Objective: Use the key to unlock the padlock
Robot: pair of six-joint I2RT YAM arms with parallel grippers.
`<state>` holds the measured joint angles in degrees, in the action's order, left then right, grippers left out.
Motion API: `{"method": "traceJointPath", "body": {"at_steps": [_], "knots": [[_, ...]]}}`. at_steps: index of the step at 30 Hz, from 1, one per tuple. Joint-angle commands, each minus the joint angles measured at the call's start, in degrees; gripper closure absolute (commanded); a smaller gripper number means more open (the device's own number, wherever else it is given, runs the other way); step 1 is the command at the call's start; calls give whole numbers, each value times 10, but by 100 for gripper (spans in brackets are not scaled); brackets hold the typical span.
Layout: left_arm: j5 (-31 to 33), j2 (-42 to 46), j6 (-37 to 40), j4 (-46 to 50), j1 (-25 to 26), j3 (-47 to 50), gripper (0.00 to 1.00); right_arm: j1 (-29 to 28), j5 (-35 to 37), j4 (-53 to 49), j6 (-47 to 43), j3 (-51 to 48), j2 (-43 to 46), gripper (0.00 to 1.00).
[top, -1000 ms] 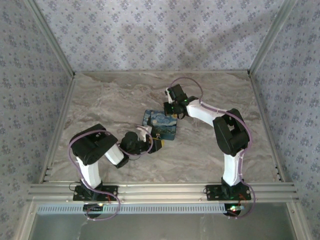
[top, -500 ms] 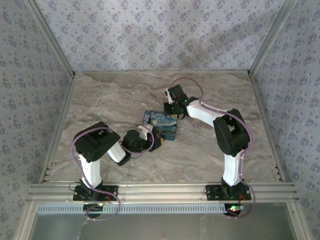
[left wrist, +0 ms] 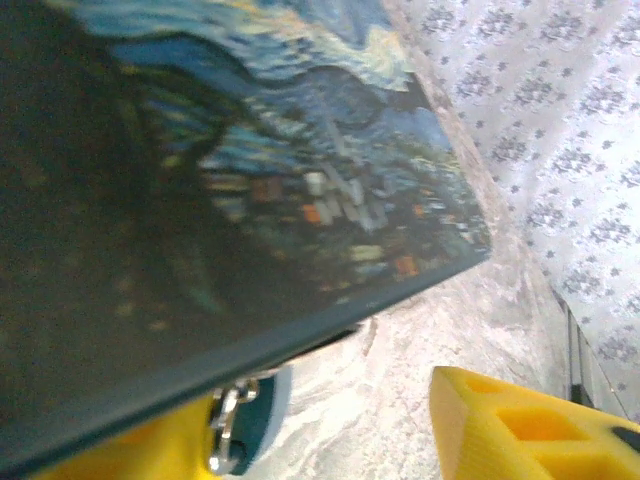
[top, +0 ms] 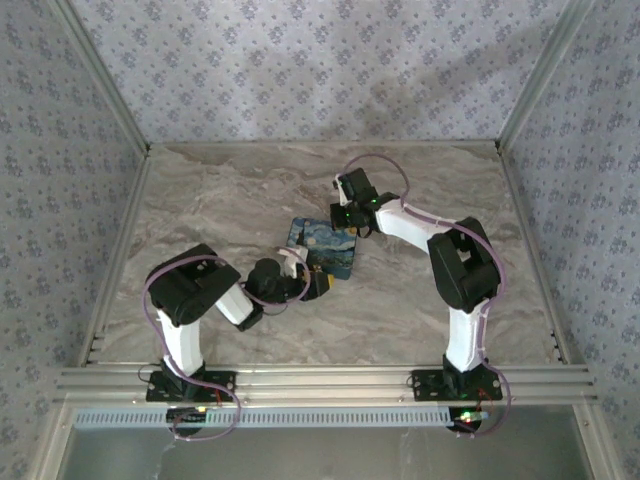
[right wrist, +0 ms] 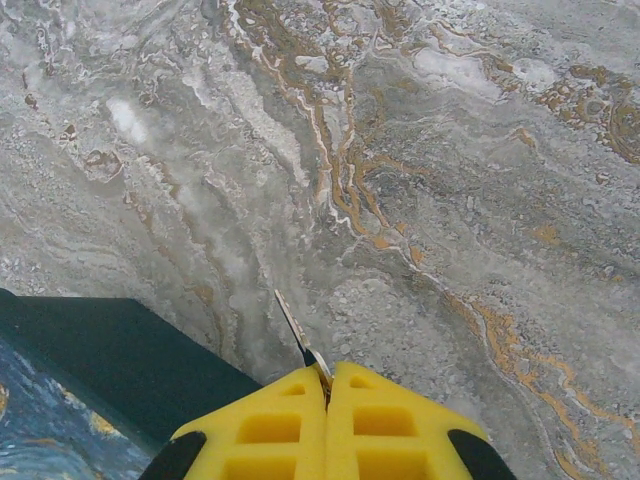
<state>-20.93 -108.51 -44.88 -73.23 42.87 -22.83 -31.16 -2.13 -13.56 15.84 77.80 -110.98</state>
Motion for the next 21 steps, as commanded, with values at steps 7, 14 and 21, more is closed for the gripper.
{"method": "traceJointPath", "body": {"at_steps": [7, 14, 21], "knots": [[46, -31, -12, 28, -3, 4, 65, -9, -12, -88, 1, -33, -10, 100], [67, -3, -16, 19, -2, 36, 39, -9, -14, -83, 3, -40, -8, 100], [70, -14, -3, -43, 21, 44, 38, -12, -13, -83, 5, -40, -8, 100]]}}
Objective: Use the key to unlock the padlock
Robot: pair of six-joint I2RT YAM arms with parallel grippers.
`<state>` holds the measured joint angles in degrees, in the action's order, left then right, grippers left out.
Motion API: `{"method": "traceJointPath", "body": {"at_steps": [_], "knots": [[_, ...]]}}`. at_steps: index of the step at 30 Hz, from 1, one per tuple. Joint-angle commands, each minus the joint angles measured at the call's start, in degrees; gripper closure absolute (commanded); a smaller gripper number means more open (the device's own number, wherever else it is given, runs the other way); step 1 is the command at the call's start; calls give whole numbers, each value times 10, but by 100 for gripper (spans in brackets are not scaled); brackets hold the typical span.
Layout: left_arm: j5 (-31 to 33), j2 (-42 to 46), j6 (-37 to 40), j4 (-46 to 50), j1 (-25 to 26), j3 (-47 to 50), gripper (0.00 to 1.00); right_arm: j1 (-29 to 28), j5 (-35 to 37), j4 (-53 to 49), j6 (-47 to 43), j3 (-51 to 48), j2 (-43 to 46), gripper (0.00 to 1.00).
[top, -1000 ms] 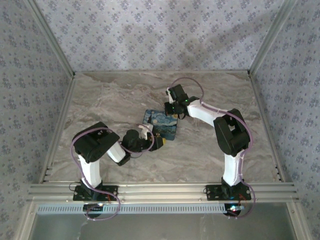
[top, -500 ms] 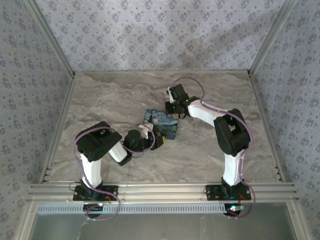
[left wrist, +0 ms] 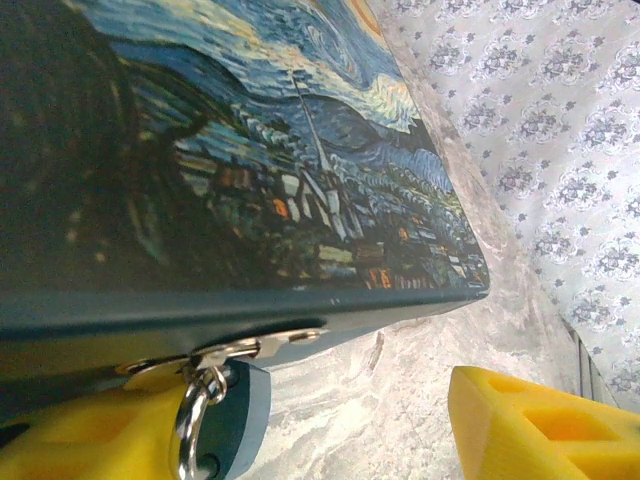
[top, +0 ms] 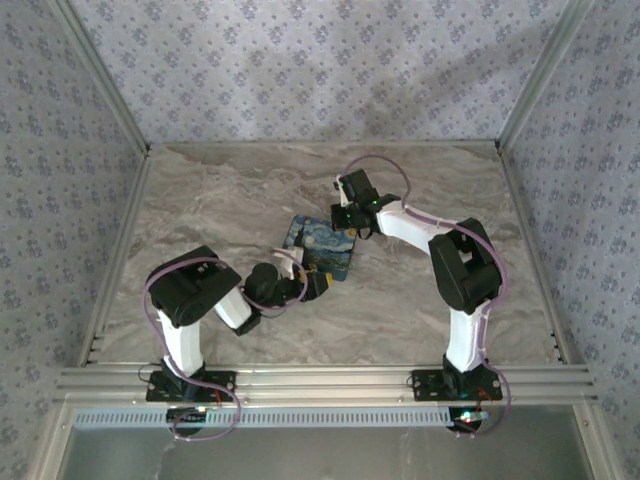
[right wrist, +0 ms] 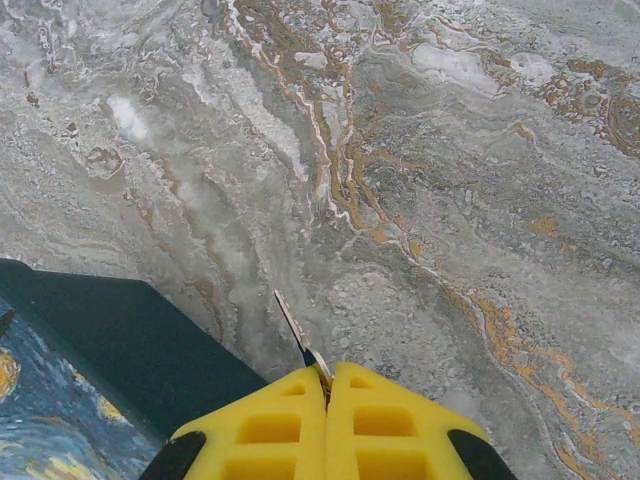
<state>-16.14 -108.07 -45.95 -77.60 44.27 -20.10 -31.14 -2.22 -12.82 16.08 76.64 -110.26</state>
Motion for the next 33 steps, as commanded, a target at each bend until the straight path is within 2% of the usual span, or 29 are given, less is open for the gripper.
{"method": "traceJointPath", "body": {"at_steps": [1, 4, 9, 12, 15, 19, 24, 27, 28, 33], "knots": [[19, -23, 1, -10, 7, 19, 40, -12, -11, -90, 3, -29, -15, 100], [-6, -28, -11, -20, 8, 18, 43, -11, -11, -89, 2, -27, -17, 100], [-9, -22, -11, -20, 13, 27, 36, -12, -13, -88, 3, -26, -19, 100], [-1, -21, -6, -18, 16, 24, 37, -12, -12, -89, 3, -25, -19, 100], [2, -30, -11, -27, 16, 18, 44, -12, -11, -88, 5, -26, -18, 100], [21, -43, -22, -29, 15, 20, 48, -12, -10, -88, 5, -28, -17, 100], [27, -48, -19, -30, 13, 20, 59, -12, -10, -89, 4, -28, -15, 100], [22, -49, -23, -25, 7, 16, 68, -12, -9, -90, 4, -29, -13, 100], [19, -47, -23, -22, 5, 16, 74, -12, -9, -90, 4, -29, -13, 100], [7, -46, -30, -14, -6, 18, 78, -11, -8, -90, 3, -32, -9, 100]]}}
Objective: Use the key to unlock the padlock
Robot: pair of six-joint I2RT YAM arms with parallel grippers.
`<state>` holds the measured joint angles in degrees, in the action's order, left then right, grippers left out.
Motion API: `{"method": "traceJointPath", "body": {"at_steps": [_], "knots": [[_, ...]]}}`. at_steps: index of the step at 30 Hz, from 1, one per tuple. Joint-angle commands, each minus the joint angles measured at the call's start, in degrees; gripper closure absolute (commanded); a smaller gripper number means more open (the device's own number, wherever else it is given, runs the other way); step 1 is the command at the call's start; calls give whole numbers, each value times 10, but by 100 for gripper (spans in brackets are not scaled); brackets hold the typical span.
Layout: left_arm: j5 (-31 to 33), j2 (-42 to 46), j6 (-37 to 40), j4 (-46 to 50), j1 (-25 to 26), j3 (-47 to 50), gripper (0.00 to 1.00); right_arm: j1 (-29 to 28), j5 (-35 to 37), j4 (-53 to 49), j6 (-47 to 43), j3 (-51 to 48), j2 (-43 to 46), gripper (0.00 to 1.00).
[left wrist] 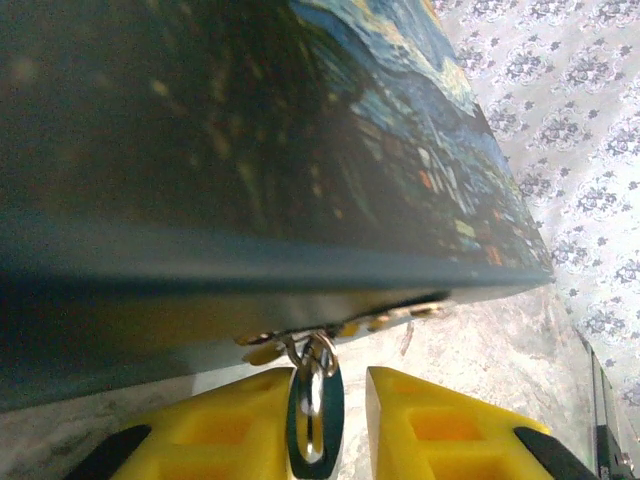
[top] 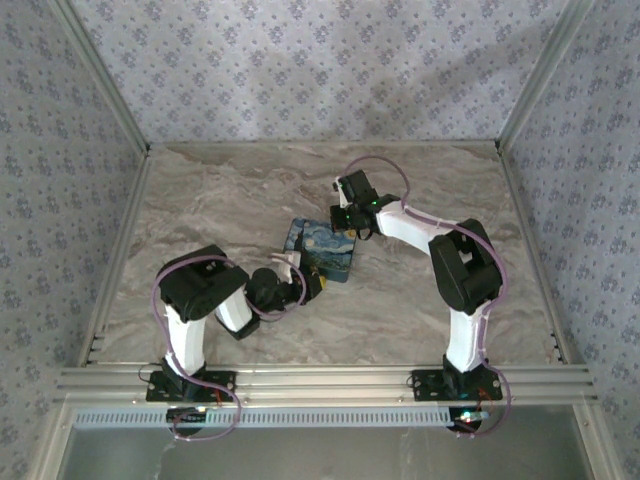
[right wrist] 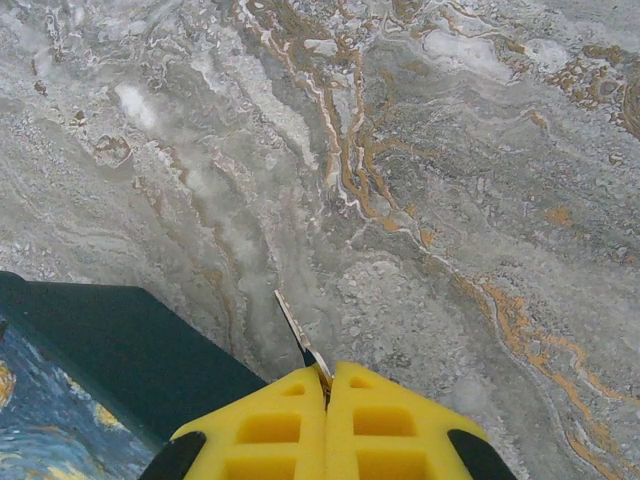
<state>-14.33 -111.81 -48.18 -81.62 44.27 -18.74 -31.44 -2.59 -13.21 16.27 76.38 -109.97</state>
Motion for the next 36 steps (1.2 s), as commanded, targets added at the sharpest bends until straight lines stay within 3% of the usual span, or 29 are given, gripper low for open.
{"method": "traceJointPath", "body": {"at_steps": [1, 14, 19, 27, 36], "knots": [[-15, -9, -8, 27, -7, 5, 81, -8, -4, -86, 0, -30, -10, 100], [-79, 43, -12, 134, -30, -8, 100, 16, -20, -89, -4, -12, 7, 100], [-90, 63, -8, 199, -34, -26, 100, 39, -22, -101, -10, 23, 8, 100], [-55, 64, -27, 207, -38, -42, 100, 97, -27, -103, -8, 41, 44, 100], [-25, 43, -66, 189, -44, -76, 100, 146, -104, -59, 19, -60, 173, 100]]}}
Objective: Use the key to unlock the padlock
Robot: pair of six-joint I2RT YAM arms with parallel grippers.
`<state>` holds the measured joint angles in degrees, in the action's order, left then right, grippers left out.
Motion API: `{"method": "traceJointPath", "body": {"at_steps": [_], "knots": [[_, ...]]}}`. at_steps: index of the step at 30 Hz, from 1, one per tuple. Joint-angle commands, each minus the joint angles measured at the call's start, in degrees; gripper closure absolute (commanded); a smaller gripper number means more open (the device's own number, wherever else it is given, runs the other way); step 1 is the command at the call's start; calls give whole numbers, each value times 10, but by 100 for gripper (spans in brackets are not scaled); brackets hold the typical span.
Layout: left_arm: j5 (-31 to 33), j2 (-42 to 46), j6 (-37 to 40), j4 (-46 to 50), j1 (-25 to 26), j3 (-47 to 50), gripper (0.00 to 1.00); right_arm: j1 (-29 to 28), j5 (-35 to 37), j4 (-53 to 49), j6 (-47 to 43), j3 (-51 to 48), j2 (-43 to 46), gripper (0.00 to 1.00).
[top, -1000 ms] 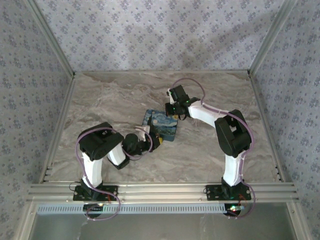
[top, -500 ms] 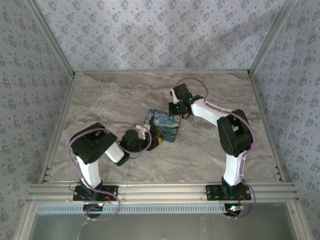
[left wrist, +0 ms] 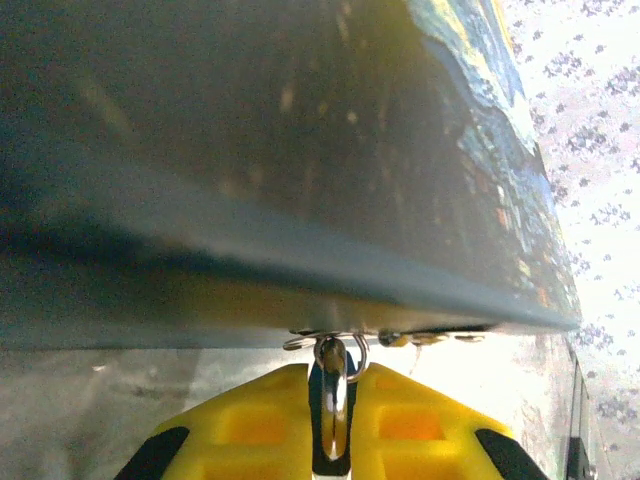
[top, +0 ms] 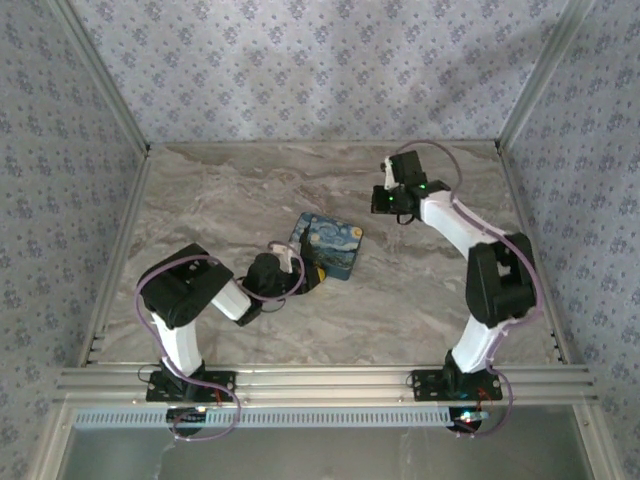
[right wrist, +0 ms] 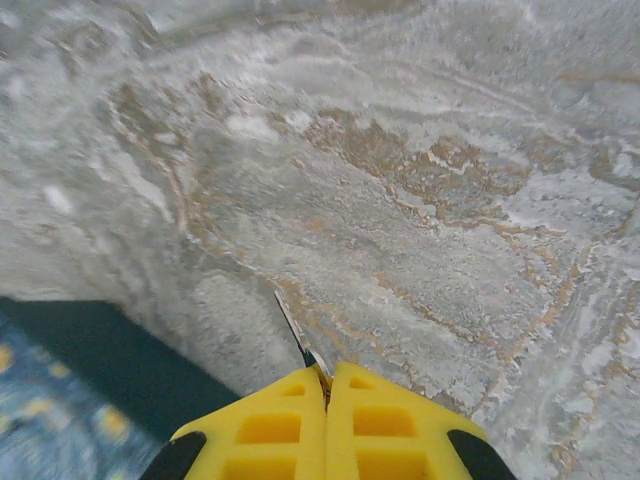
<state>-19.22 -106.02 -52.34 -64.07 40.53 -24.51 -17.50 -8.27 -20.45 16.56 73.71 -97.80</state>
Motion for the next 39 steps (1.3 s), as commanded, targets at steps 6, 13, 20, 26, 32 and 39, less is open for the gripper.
{"method": "traceJointPath", "body": {"at_steps": [6, 13, 20, 26, 32, 39], "knots": [[22, -45, -50, 24, -8, -76, 100, 29, -182, 109, 51, -182, 179, 100], [8, -82, -79, 15, -9, -128, 100, 66, -288, 178, 96, -309, 277, 100], [-37, -84, -106, 19, -12, -147, 100, 69, -329, 258, 152, -406, 309, 100], [-54, -84, -135, 4, -16, -142, 100, 60, -325, 341, 210, -471, 308, 100], [-69, -81, -149, 6, -18, -148, 100, 14, -290, 405, 251, -507, 295, 100], [-82, -72, -156, 7, -24, -143, 100, -29, -278, 523, 315, -521, 213, 100]]}}
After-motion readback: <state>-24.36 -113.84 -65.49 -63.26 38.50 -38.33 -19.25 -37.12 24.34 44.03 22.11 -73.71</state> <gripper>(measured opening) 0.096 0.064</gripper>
